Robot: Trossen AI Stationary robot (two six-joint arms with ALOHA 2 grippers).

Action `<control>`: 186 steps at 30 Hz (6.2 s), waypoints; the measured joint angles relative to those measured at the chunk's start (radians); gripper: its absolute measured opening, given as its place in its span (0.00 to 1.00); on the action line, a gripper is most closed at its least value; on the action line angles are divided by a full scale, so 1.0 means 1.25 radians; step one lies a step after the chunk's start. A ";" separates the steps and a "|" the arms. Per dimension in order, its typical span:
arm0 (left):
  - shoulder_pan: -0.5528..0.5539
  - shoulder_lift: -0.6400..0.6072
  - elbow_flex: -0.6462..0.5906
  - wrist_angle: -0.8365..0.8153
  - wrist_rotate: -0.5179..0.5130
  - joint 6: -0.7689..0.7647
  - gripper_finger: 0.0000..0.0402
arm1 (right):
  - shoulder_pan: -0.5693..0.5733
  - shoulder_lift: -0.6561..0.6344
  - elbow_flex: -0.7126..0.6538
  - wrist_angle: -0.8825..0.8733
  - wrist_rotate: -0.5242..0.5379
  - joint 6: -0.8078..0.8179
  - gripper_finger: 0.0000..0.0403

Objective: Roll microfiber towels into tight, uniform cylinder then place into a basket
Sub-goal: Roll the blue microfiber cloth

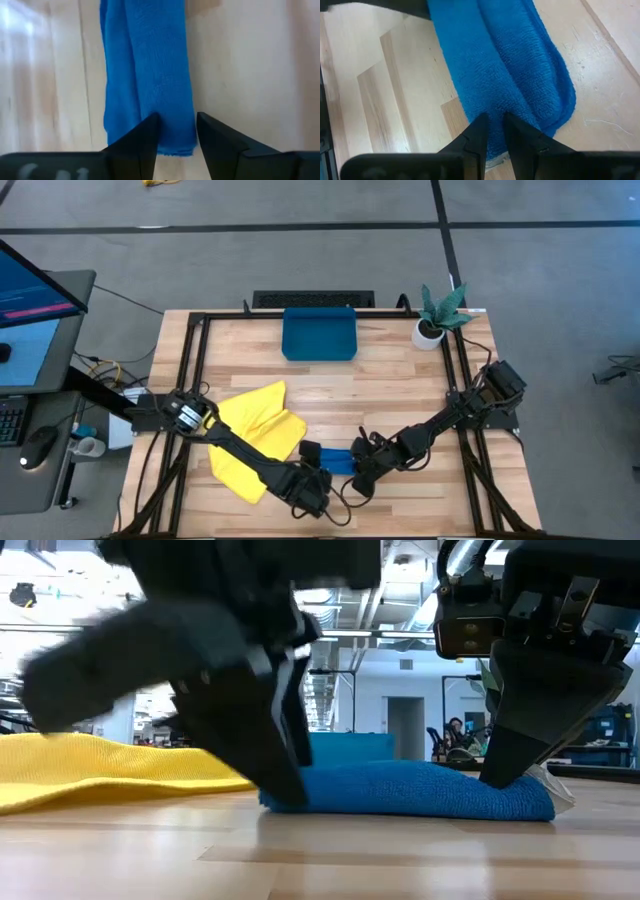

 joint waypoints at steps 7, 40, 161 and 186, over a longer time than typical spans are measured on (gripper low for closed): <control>0.027 0.024 0.004 0.013 0.040 -0.028 0.18 | 0.008 0.000 0.000 -0.003 -0.010 -0.009 0.23; 0.164 -0.002 -0.001 0.101 0.724 -0.187 0.05 | 0.095 -0.066 -0.004 -0.008 -0.102 -0.190 0.49; -0.031 -0.067 -0.066 0.182 0.151 0.043 0.35 | 0.061 0.074 -0.001 0.208 -0.111 0.047 0.07; 0.067 -0.065 -0.156 0.313 0.566 -0.263 0.03 | 0.029 0.077 0.000 0.255 -0.290 0.155 0.07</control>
